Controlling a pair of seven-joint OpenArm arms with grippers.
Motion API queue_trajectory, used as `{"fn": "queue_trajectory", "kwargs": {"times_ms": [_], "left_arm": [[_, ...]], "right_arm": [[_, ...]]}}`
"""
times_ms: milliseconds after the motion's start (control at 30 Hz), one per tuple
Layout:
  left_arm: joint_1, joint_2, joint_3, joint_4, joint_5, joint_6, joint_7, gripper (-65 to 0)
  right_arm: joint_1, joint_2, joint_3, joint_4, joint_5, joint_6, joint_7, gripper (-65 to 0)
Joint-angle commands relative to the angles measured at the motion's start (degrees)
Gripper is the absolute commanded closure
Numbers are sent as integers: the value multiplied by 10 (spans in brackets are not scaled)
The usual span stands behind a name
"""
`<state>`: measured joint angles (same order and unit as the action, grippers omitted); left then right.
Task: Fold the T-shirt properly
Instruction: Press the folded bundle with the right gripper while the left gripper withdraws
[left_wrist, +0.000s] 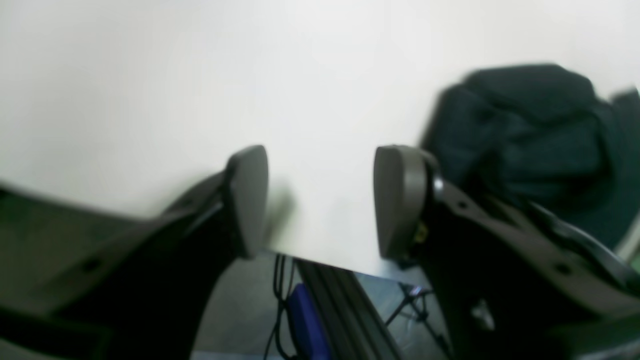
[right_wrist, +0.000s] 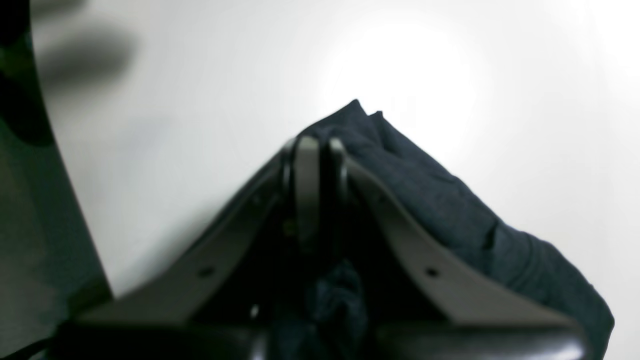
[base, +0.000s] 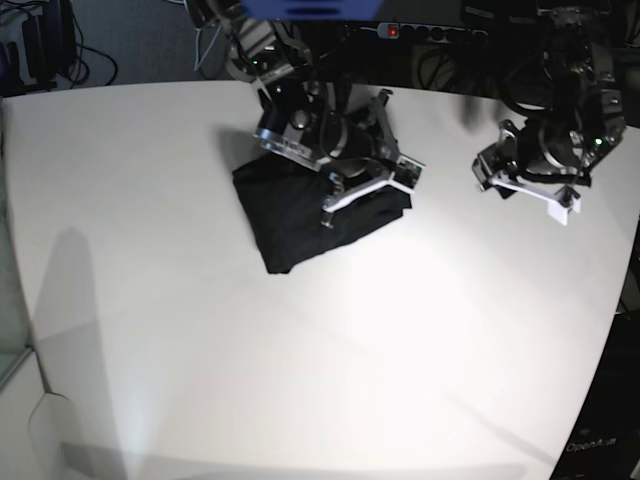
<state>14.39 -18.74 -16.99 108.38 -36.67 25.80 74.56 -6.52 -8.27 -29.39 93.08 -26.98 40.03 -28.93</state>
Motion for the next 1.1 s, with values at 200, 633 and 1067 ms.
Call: {"fn": "queue_trajectory", "kwargs": {"times_ms": [200, 633, 1067], "left_arm": [[-5, -6, -38, 9, -7, 0, 0, -332], [-7, -20, -41, 9, -6, 0, -1, -332], [-7, -24, -41, 3, -6, 0, -2, -332]], "right_arm": [[4, -7, -4, 9, 8, 0, 12, -106], [2, -3, -71, 16, 7, 0, 8, -290], [16, 19, 38, 63, 7, 0, 8, -294]]}}
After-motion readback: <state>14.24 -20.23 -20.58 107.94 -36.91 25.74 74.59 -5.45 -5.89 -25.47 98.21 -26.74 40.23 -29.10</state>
